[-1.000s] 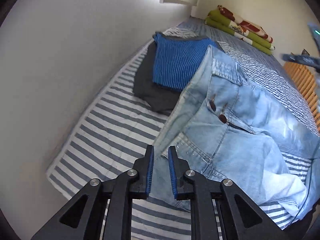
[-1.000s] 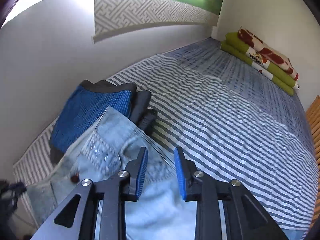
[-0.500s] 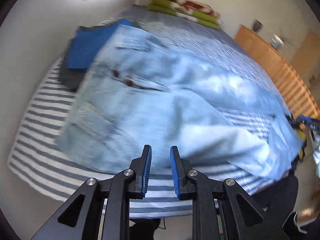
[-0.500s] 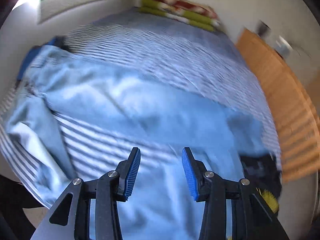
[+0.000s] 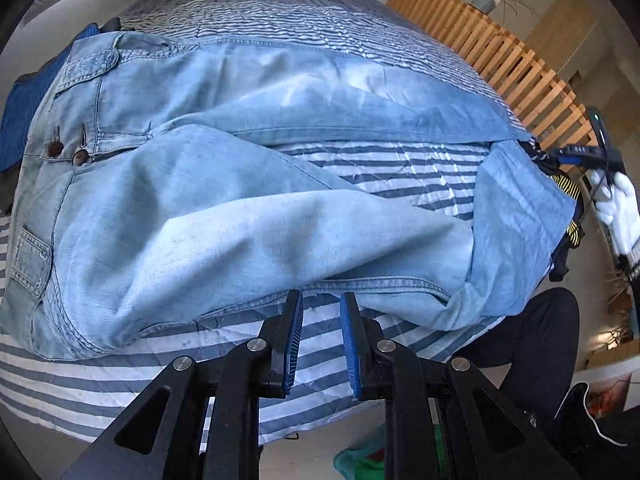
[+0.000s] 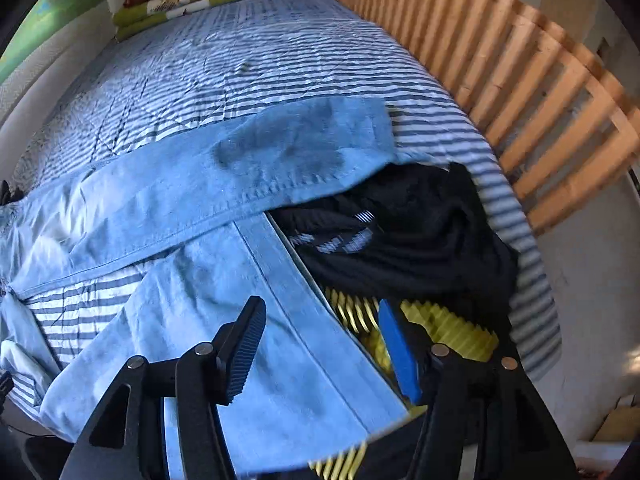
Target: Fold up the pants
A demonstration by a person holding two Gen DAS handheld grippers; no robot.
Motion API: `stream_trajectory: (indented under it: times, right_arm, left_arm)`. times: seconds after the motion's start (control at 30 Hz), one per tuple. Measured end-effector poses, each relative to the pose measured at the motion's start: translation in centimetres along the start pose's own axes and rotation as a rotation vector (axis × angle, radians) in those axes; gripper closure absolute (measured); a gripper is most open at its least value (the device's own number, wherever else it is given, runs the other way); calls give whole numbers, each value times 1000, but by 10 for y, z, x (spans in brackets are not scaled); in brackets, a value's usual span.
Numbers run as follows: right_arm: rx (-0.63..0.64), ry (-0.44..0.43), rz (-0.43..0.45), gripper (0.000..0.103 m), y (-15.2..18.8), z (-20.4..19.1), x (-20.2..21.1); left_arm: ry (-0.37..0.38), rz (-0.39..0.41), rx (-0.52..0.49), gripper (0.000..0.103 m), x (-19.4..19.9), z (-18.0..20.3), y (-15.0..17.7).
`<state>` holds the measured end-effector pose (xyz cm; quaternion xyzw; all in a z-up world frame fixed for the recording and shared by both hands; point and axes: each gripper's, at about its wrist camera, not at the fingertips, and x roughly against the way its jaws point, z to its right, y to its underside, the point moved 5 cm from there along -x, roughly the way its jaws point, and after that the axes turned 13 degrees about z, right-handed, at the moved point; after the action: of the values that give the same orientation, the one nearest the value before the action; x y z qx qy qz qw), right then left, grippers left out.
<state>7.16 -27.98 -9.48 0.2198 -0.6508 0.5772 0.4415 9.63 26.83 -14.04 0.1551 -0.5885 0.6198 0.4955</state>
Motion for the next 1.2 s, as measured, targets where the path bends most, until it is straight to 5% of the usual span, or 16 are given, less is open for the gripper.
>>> stream_trajectory:
  times: [0.2,0.3,0.4,0.5,0.7,0.87,1.03,1.2]
  right_arm:
    - [135,116,-82,45,-20,-38,-78]
    - [156,106,-111,45,-14,-50,-94]
    - [225,69,-119,68,-1,-67,-86]
    - [331,108,-79,96,11,-77,-63]
    - [274,103,62,99,4,-56,8]
    - [141,92,188,99,-25,-19,73]
    - [95,119,275,99,-57,2,106]
    - [47,149,431,99,-116,5,151]
  left_arm:
    - [-43,-56,15,82,-6,-13,12]
    - [-60,-63,3,78,-9,-16,13]
    - [-80,-49,-25,78,-12,-15,11]
    - [-67,-35,-99,78,-14,2,9]
    - [-40,-80,-376,78,-39,59,14]
    - [-29,-134,-492,78,-79,77,14]
    - [0,-133,-386,99,-92,73,-8]
    - [-2,37,-319,100,-32,71,-74]
